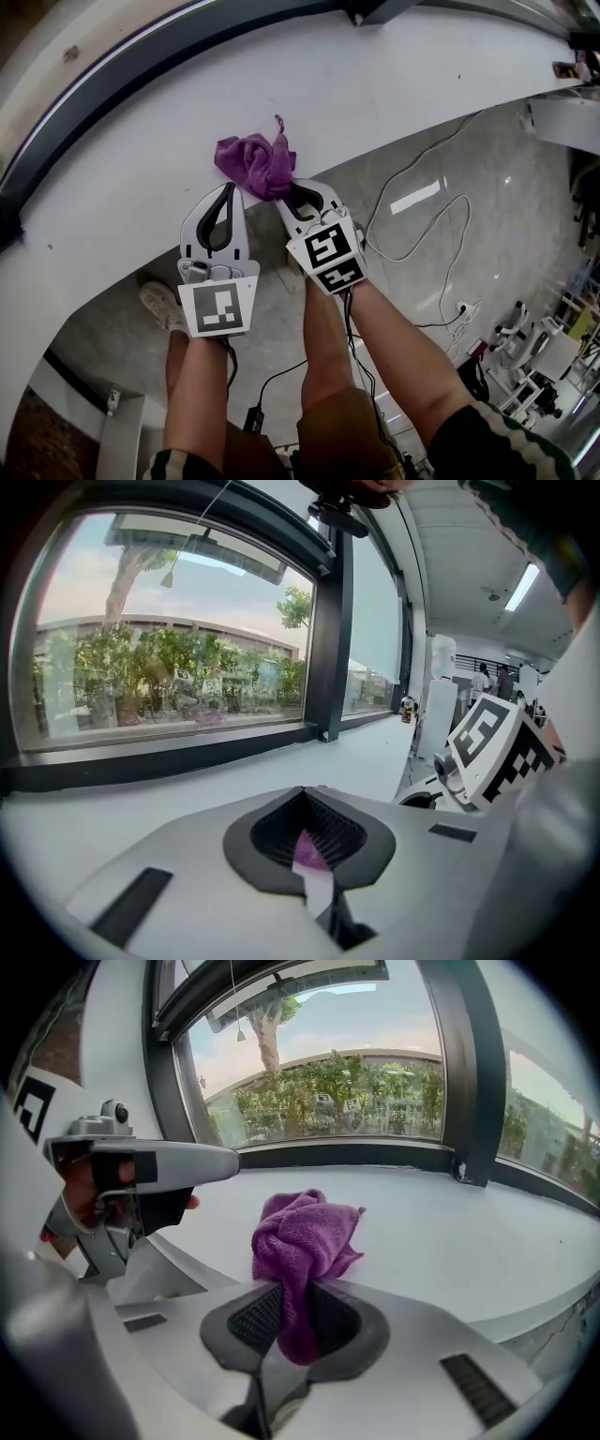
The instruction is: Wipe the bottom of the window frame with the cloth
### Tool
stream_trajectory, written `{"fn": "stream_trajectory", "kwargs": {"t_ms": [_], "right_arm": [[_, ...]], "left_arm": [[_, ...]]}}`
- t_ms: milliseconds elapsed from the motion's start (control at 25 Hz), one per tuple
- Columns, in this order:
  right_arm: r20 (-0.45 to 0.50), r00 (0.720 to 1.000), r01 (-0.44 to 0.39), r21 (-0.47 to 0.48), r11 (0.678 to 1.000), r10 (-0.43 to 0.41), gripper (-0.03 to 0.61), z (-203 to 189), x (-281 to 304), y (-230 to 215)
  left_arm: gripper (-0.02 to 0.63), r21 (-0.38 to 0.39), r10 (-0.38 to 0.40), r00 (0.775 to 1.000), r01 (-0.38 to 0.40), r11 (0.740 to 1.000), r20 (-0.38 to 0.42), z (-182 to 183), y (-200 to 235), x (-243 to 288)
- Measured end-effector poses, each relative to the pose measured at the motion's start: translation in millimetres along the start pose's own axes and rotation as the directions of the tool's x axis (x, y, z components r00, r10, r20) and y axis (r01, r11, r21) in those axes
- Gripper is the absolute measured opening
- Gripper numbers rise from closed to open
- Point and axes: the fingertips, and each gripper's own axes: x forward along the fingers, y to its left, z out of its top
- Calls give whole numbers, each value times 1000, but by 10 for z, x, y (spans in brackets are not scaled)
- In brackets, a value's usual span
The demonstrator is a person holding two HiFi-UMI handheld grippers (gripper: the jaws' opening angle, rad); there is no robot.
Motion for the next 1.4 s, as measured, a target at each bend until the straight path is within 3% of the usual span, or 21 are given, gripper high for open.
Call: {"fn": "stream_trajectory", "kwargs": {"t_ms": [560, 1400], "right_arm": [[-4, 999, -37, -19, 999, 37, 67, 122, 167, 464], [-39, 993, -114, -79, 990, 111, 67, 365, 440, 1420]], "left_arm": [[6, 4, 50, 999, -50, 999, 22, 27, 360, -343], [6, -34, 202, 979, -200, 979, 38, -29, 1340, -1271]]}}
